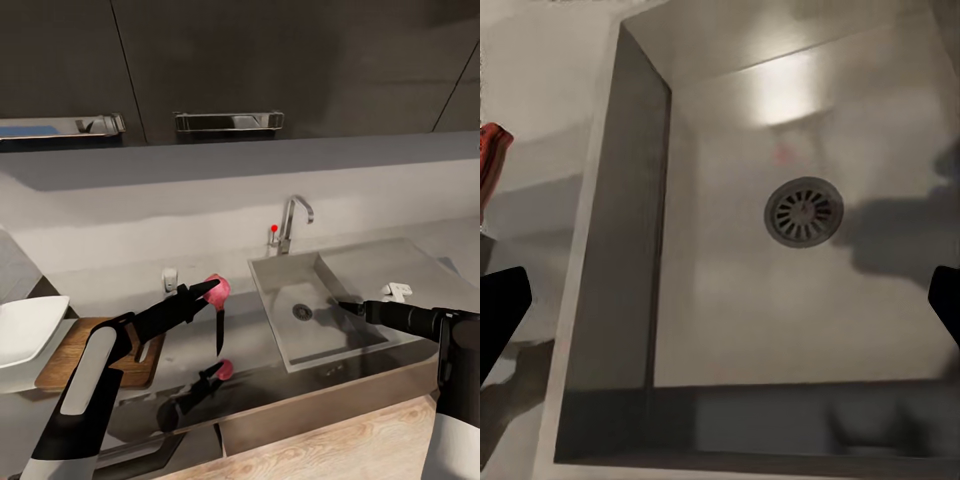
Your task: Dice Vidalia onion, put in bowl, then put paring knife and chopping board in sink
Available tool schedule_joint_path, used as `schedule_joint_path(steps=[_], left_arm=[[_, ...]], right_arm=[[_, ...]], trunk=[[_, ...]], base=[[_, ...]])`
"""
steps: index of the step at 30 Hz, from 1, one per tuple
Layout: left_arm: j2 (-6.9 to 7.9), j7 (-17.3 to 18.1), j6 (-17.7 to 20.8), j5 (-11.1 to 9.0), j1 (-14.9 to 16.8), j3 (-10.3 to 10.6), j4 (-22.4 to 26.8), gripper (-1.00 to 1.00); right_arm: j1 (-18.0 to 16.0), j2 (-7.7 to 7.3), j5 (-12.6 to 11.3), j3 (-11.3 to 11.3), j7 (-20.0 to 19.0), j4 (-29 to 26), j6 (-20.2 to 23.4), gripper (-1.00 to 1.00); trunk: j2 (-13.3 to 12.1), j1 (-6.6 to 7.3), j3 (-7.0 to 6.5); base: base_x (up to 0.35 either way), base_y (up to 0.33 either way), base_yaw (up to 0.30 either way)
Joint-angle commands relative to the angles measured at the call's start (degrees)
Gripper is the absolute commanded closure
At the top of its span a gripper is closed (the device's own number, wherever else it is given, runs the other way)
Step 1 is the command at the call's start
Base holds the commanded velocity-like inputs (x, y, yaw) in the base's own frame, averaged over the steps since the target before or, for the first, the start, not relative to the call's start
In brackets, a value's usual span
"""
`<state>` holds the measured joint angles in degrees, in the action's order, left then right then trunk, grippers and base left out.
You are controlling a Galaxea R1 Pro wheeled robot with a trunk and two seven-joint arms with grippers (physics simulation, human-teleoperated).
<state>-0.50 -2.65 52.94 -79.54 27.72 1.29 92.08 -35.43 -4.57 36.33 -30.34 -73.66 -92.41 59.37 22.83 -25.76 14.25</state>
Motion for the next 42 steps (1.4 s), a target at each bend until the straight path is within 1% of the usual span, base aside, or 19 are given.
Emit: schedule_joint_path(steps=[1, 6, 19, 31, 36, 39, 41, 42], left_arm=[[-0.03, -0.32, 0.22, -0.23, 0.05, -0.07, 0.03, 1.0], [-0.02, -0.38, 0.13, -0.08, 0.05, -0.23, -0.01, 1.0], [-0.03, -0.42, 0.06, 0.35, 0.05, -0.08, -0.05, 1.0], [0.03, -0.58, -0.02, 0.48, 0.01, -0.19, -0.26, 1.0], [0.04, -0.98, -0.11, 0.6, -0.03, -0.23, -0.47, 1.0], [0.05, -1.42, -0.14, 0.72, -0.03, -0.23, -0.53, 1.0], [0.06, -3.6, -0.22, 0.68, -0.09, -0.17, -0.57, 1.0], [0.06, -4.09, -0.23, 0.67, -0.1, -0.17, -0.57, 1.0]], right_arm=[[-0.09, -0.02, 0.56, -0.25, -0.64, -0.05, 0.63, -1.0], [-0.15, -0.08, 0.5, -0.58, -1.0, -0.04, 0.63, -1.0], [-0.16, -0.09, 0.5, -0.37, -0.79, -0.02, 0.63, -1.0], [-0.13, -0.04, 0.57, -0.03, -0.55, -0.03, 0.63, -1.0], [-0.09, -0.01, 0.82, 0.01, 2.67, 0.02, 0.63, -1.0], [-0.09, 0.0, 0.84, 0.02, 3.43, 0.02, 0.63, -1.0], [-0.13, -0.03, 0.88, 0.02, 3.67, 0.04, 0.63, -1.0], [-0.13, -0.02, 0.91, 0.02, 3.69, 0.04, 0.63, -1.0]], trunk=[[0.11, -0.04, 0.01], [0.11, -0.04, -0.36], [0.11, -0.04, -1.34], [0.11, -0.04, -2.4], [0.11, -0.04, -2.85], [0.11, -0.04, -3.11], [0.11, -0.04, -3.28], [0.11, -0.04, -3.36]], base=[[0.0, 0.0, 0.0], [0.0, 0.0, 0.057], [0.0, 0.0, 0.192], [0.0, 0.0, 0.131], [0.0, 0.0, 0.121], [0.0, 0.0, 0.156], [0.0, 0.0, 0.183], [0.0, 0.0, 0.191]])
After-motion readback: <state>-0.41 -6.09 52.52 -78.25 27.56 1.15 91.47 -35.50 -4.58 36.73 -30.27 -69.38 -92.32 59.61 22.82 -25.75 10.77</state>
